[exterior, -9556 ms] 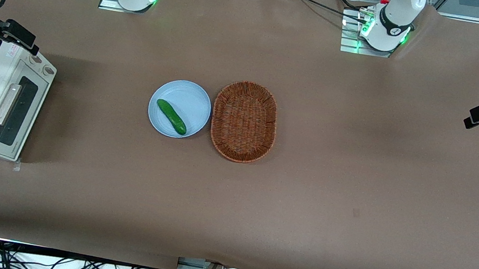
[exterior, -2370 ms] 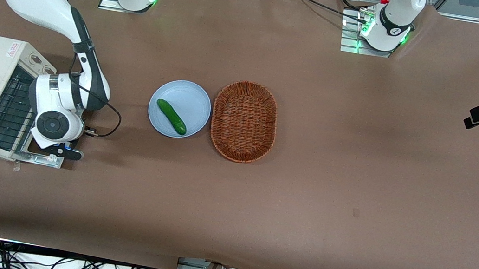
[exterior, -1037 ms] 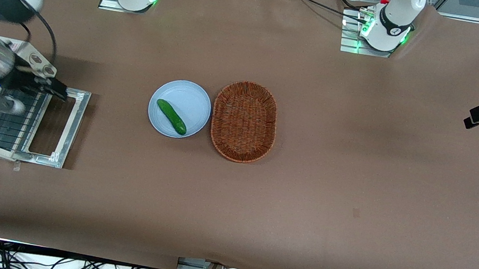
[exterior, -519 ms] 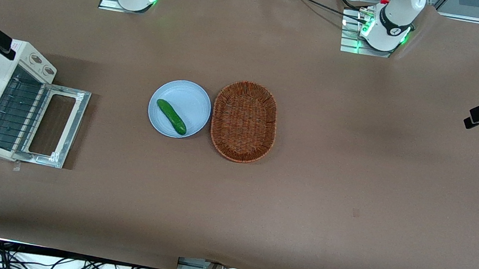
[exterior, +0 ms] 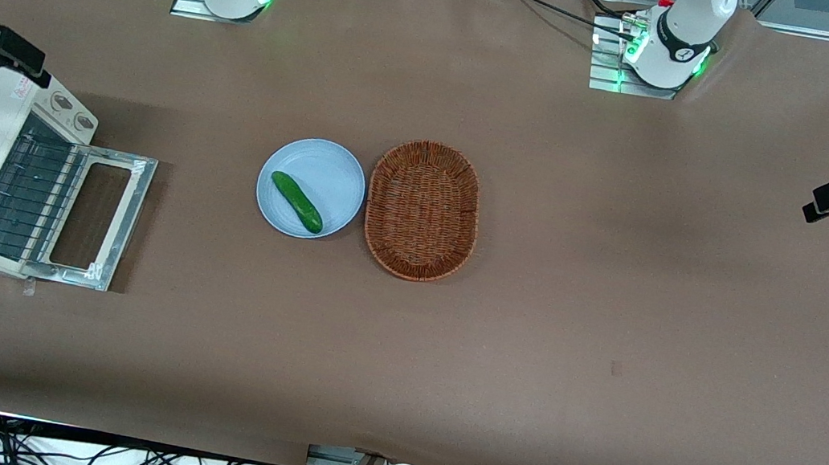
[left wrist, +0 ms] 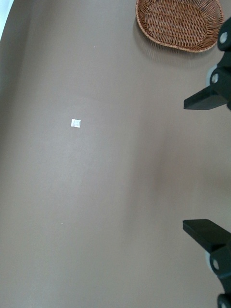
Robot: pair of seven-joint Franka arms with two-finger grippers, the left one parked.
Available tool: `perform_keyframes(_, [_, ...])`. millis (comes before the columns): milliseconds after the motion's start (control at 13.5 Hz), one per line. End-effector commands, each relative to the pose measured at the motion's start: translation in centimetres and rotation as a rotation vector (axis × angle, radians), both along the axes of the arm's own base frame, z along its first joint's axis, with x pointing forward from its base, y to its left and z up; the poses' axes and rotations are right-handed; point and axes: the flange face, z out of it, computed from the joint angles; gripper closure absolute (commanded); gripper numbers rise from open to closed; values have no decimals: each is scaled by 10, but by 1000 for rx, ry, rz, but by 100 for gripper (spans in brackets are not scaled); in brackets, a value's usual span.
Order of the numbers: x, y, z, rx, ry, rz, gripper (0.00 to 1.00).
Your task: Open oven door with right arm only
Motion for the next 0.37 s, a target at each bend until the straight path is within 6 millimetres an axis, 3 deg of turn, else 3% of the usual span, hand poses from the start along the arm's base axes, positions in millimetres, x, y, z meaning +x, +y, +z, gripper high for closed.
perform_keyframes(0, [-16, 12, 8, 2, -3, 18, 0])
perform_keyframes(296, [-12, 17, 10, -5, -11, 32, 0])
